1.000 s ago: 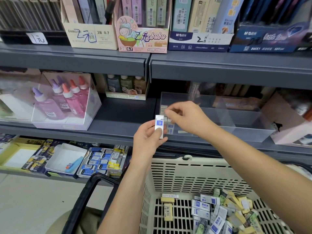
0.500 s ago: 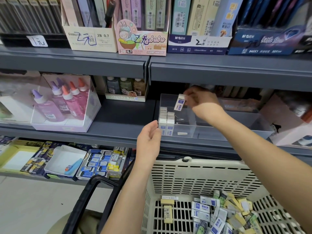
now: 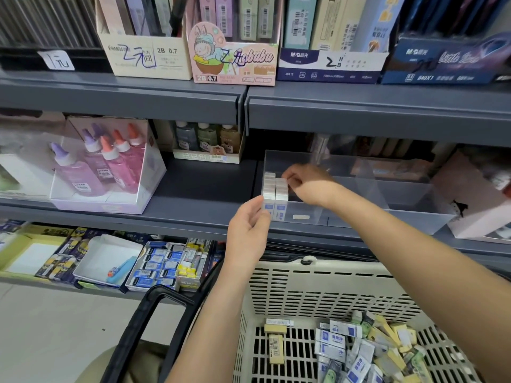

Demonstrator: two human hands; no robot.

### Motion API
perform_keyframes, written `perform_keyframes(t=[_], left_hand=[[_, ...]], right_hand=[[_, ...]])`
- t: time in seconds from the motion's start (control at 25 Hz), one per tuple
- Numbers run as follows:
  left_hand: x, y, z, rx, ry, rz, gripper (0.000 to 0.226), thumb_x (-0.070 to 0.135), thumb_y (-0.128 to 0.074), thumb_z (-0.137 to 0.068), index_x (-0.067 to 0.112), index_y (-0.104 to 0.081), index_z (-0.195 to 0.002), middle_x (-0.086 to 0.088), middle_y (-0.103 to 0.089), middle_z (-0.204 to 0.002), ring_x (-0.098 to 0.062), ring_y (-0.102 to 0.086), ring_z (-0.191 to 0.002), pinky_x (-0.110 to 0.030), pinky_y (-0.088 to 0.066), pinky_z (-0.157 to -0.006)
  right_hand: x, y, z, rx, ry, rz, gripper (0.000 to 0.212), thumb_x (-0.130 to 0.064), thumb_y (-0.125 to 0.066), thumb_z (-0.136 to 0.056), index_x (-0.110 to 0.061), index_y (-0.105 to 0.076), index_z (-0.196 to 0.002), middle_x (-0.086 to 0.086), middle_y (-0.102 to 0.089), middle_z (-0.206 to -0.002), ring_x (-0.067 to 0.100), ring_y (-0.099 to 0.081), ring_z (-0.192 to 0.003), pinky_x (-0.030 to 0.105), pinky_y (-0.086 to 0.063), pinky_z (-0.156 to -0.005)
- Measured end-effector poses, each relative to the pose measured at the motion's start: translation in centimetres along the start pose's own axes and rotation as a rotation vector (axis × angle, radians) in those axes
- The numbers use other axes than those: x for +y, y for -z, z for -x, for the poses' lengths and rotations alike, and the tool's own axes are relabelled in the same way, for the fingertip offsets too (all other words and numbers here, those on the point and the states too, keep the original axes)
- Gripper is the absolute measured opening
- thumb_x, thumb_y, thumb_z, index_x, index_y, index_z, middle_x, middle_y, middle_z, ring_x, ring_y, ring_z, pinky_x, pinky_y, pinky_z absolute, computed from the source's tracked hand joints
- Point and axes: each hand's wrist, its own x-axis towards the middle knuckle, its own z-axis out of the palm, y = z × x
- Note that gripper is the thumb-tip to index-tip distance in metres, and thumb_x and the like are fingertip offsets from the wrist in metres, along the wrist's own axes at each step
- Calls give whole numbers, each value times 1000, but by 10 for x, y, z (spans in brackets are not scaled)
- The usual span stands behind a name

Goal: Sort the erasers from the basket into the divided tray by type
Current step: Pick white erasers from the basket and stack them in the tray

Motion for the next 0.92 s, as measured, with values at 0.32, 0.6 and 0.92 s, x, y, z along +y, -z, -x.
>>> perform_keyframes(t=[0.32,0.6,0.92], left_hand=[[6,-9,26,181,-125,-4,17,14,-51,-93,27,-58,-101,5,-65,-98,-8,-63,-90,-39,-53,-86],[-19,-79,111,-305,-47,-16,20,1,-49,-93,17,-60,-86,6,-62,-76,0,-60,-68,-12,-47,-62],[-97,-85,121,-431,355,-422,19,14,-49,-95,6,-60,-109,-10,-63,-107,-19,-59,-91,-33,-52,-76]], right_hand=[[9,29,69,149,162,-264,26,-13,-49,-91,-19,-60,-115,-2,-67,-109,12,-63,-101,23,-47,-92],[81,-11,210,205,139,-333,16,-17,-56,-89,-24,-67,-99,-19,-66,-86,-2,-63,-80,9,-47,-76],[148,-115,250,-413,115,299,39,-7,-47,-88,-22,-55,-124,-1,-60,-124,20,-54,-114,39,-45,-95]])
